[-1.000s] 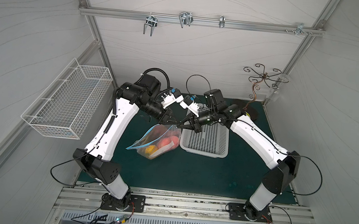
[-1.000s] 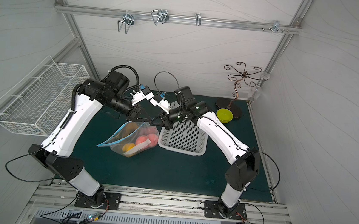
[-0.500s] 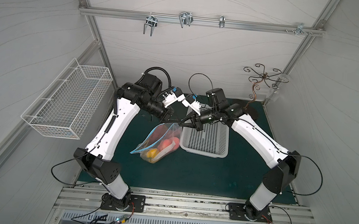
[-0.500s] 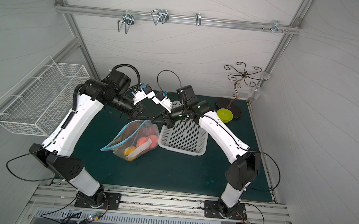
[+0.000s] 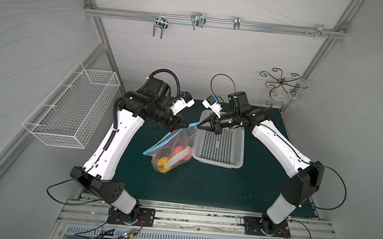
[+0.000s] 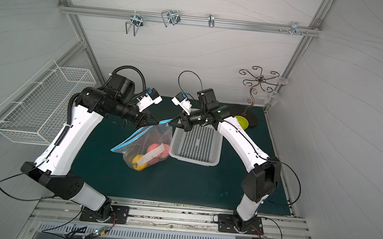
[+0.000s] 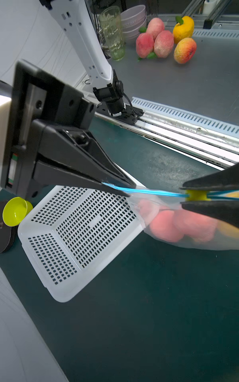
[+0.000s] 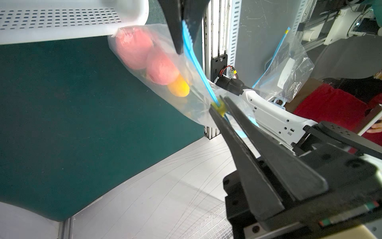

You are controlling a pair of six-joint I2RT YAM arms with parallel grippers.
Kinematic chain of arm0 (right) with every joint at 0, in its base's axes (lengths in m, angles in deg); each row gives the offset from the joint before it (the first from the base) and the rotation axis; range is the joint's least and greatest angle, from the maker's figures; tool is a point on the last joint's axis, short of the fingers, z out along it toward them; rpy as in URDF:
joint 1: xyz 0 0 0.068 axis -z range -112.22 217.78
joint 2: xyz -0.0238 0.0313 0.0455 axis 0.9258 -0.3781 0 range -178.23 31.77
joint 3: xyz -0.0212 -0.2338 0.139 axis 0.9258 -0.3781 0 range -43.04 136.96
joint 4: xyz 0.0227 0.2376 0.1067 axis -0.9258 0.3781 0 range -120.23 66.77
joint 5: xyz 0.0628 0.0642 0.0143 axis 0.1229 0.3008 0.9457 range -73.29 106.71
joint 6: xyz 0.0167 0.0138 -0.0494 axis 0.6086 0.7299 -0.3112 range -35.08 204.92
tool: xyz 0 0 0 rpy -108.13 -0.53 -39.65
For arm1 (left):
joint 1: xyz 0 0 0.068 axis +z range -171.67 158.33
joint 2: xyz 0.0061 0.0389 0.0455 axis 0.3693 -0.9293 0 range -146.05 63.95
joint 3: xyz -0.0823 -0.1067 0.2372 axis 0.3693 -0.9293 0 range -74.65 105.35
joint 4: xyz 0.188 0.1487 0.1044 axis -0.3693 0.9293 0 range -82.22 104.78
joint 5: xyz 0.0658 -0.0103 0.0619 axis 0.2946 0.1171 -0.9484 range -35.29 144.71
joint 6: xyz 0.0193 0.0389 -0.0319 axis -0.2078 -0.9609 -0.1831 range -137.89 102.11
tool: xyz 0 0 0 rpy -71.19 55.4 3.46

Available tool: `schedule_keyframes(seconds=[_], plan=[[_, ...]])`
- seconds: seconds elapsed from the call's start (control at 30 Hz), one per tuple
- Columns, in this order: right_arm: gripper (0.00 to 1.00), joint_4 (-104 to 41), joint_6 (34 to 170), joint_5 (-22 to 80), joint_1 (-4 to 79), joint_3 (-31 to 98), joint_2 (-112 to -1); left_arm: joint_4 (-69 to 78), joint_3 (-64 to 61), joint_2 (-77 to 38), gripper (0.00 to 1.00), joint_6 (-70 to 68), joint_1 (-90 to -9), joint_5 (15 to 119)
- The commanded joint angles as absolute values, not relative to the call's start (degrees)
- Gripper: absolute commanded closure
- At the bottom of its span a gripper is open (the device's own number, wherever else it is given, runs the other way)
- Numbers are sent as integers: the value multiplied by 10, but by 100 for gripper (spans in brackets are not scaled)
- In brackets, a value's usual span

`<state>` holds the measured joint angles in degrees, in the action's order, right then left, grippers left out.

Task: Place the peach in a zip-top bag and seal the zipper
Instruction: Zip the zipper food storage bag at the center of the board.

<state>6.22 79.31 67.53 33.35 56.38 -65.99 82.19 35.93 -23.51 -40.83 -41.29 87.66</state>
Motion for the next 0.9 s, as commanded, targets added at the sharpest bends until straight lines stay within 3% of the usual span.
schedule_keyframes(seconds=[0.0, 0.2, 0.87], plan=[[100, 48, 829, 630, 380, 552, -630, 865, 356, -201, 100, -403, -408, 800], [100, -1, 878, 602, 412, 522, -603, 854, 359, -173, 100, -396, -404, 729], [100, 1, 923, 464, 450, 516, -583, 808, 340, -128, 100, -369, -335, 636]])
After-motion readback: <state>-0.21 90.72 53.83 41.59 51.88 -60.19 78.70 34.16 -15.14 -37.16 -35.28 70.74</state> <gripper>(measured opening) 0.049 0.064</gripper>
